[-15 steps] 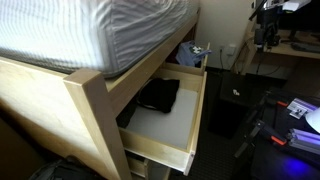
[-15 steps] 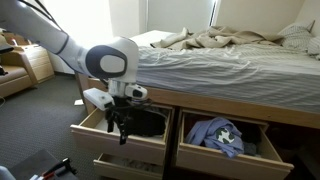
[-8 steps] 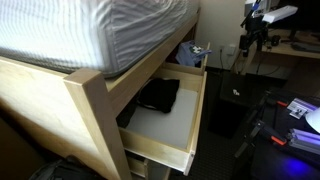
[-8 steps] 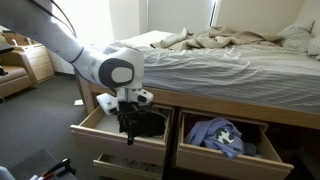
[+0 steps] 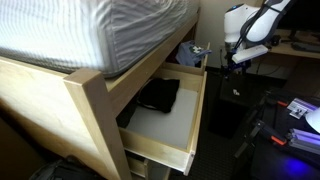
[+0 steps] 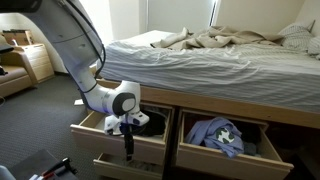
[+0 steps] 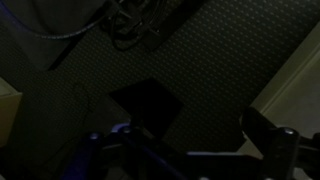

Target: Close the top left drawer

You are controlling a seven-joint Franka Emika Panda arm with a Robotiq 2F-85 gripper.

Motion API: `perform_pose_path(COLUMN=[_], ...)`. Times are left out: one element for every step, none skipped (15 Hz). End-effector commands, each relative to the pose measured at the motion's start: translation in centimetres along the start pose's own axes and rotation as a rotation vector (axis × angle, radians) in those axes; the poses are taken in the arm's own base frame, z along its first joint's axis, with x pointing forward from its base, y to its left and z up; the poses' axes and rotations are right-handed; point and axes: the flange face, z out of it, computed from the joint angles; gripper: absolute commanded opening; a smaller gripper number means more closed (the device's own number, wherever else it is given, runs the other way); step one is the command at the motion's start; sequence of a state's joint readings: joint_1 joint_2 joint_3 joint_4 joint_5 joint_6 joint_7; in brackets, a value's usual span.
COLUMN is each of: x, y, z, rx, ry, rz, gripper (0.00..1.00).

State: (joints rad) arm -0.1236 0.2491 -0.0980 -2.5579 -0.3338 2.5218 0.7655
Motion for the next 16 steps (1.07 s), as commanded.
perform_pose_path(x=[0.1, 0.3, 0.5, 0.6, 1.3, 2.2, 2.7, 3.2, 3.6, 4.0, 4.3, 4.4, 4.4, 4.0, 3.8, 3.5], y=[-0.6, -1.1, -1.3, -1.3, -1.9, -2.3, -2.4, -2.5, -2.6, -2.8, -3.0, -3.4, -3.9, -4.3, -4.9, -5.7], z=[0.7, 0.9, 1.0, 0.9, 2.1, 4.0, 5.4, 7.2, 8.6, 10.1, 11.4, 12.1, 12.6, 11.8, 11.4, 11.0], rx=[-0.008, -0.012, -0.014, -0.016, -0.029, -0.032, -0.028, -0.021, -0.014, -0.006, 0.014, 0.038, 0.072, 0.127, 0.177, 0.219], ry=[-0.03, -0.041, -0.044, -0.045, -0.02, 0.001, 0.024, 0.046, 0.06, 0.068, 0.079, 0.092, 0.119, 0.164, 0.209, 0.261], rz=[0.0, -0.001, -0.001, -0.001, 0.051, 0.098, 0.144, 0.183, 0.215, 0.243, 0.267, 0.285, 0.297, 0.303, 0.305, 0.303], gripper=[1.0, 1.0, 1.0, 1.0, 1.0, 1.0, 1.0, 1.0, 1.0, 1.0, 1.0, 1.0, 1.0, 1.0, 1.0, 1.0])
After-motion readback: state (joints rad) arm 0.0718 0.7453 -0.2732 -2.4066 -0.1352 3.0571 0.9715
